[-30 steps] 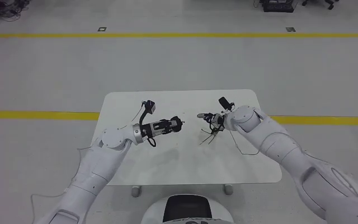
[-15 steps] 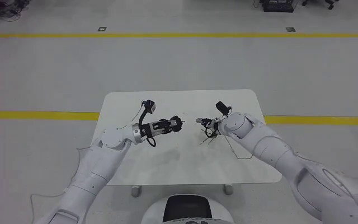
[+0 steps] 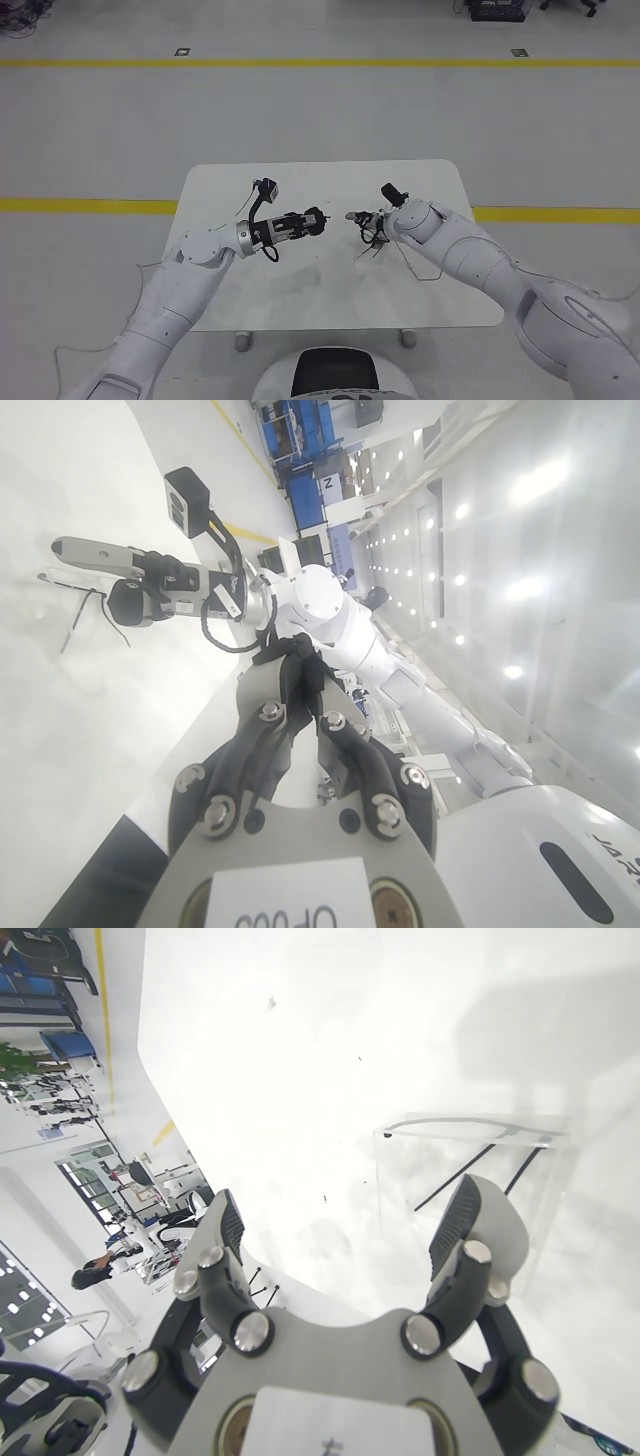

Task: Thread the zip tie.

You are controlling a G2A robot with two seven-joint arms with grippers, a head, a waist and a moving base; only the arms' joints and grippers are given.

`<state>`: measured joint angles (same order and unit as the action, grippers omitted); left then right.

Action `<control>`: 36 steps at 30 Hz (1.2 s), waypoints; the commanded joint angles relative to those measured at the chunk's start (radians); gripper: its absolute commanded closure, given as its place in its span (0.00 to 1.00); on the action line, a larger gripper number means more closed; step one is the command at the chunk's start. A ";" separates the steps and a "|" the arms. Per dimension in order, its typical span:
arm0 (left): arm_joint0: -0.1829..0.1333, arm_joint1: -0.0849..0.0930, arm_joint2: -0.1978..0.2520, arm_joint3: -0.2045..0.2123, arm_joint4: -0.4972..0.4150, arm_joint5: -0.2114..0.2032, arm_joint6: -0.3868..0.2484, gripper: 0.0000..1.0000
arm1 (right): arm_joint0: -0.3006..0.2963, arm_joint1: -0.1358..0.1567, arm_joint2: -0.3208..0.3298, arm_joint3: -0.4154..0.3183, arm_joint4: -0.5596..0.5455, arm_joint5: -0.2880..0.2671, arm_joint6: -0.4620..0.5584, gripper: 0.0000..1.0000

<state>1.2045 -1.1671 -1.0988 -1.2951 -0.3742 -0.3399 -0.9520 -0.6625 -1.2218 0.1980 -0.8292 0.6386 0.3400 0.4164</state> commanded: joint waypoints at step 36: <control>0.000 0.000 0.000 0.000 0.000 0.000 0.000 1.00 | -0.011 0.183 -0.028 -0.408 -0.177 0.000 -0.208 0.00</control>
<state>1.2045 -1.1671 -1.0988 -1.2951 -0.3742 -0.3400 -0.9520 -0.6778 -1.0448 0.1700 -1.2292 0.4635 0.3400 0.1979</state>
